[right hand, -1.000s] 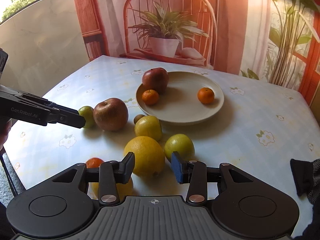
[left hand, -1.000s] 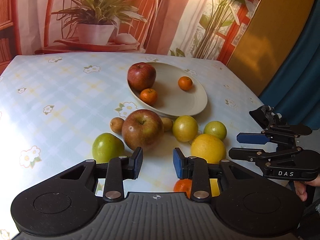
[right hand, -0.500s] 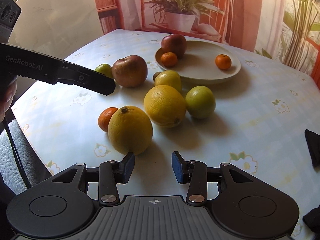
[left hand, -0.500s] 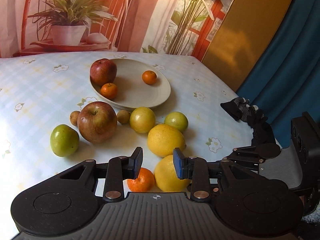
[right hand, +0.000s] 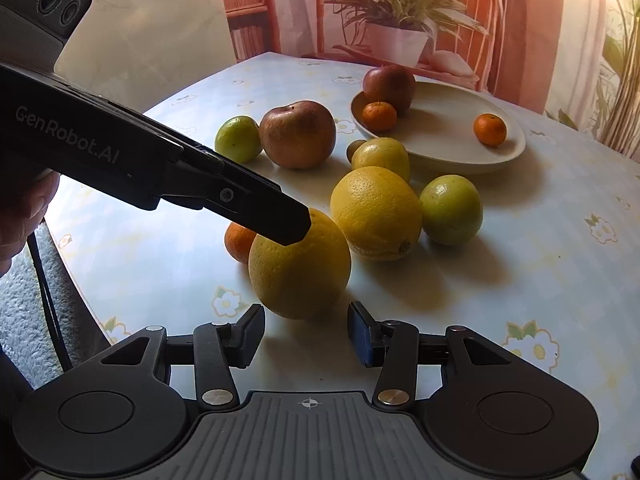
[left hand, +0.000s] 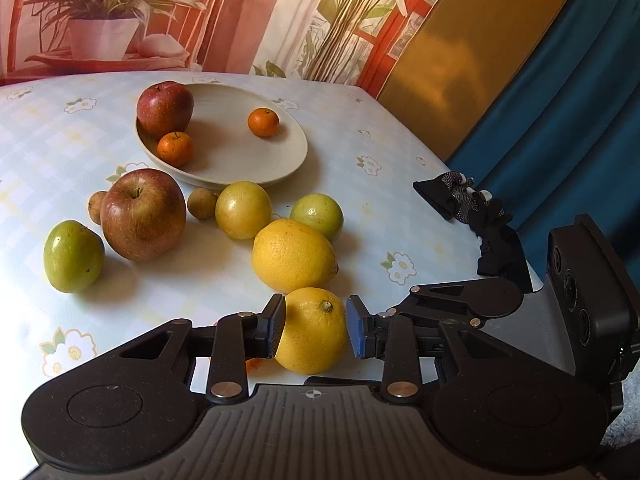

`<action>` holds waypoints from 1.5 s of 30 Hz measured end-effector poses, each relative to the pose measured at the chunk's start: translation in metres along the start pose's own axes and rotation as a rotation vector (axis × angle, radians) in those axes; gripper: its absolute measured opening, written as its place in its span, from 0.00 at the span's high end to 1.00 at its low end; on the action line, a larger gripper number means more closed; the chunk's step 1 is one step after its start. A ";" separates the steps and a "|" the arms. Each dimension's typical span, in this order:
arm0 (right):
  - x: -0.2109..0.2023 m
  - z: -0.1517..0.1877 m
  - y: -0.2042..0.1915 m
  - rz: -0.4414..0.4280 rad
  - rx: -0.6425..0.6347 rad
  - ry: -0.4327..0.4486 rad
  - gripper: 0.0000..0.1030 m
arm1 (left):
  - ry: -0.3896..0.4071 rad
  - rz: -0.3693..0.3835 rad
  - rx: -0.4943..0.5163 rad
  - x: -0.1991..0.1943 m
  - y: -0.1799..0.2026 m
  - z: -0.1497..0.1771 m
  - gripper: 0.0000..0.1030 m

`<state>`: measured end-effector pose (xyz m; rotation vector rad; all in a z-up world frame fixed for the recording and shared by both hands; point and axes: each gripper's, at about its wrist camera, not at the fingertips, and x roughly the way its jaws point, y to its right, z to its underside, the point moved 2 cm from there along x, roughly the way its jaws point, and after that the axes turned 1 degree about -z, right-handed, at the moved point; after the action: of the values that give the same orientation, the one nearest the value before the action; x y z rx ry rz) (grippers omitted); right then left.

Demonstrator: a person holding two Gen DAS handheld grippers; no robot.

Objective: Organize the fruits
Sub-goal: 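Move the left tool to a yellow lemon and close it around it, then carry the lemon onto the cream plate and open the left tool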

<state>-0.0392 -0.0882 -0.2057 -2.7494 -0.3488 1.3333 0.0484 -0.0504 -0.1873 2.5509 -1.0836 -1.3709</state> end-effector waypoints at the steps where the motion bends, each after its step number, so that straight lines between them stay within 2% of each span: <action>1: 0.000 0.000 0.000 -0.002 0.000 0.002 0.59 | -0.005 0.004 -0.007 0.002 -0.001 0.000 0.66; 11: -0.001 -0.001 0.002 -0.015 0.002 0.039 0.59 | -0.003 0.044 -0.071 0.009 -0.011 -0.003 0.65; 20: -0.004 -0.001 0.004 -0.036 0.021 0.056 0.59 | -0.011 0.053 -0.075 0.010 -0.013 -0.004 0.64; 26: -0.013 -0.006 0.004 -0.035 0.024 0.084 0.59 | 0.011 0.062 -0.070 0.004 -0.010 -0.009 0.64; 36: -0.033 -0.046 0.020 -0.016 0.008 0.144 0.59 | 0.093 0.057 -0.029 -0.014 0.002 -0.043 0.64; 45: -0.022 -0.097 0.053 -0.011 -0.018 0.176 0.59 | 0.155 0.019 0.004 -0.009 -0.004 -0.095 0.64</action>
<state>0.0333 -0.1409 -0.1370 -2.8477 -0.3647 1.0795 0.1181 -0.0675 -0.1244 2.5916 -1.0807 -1.1456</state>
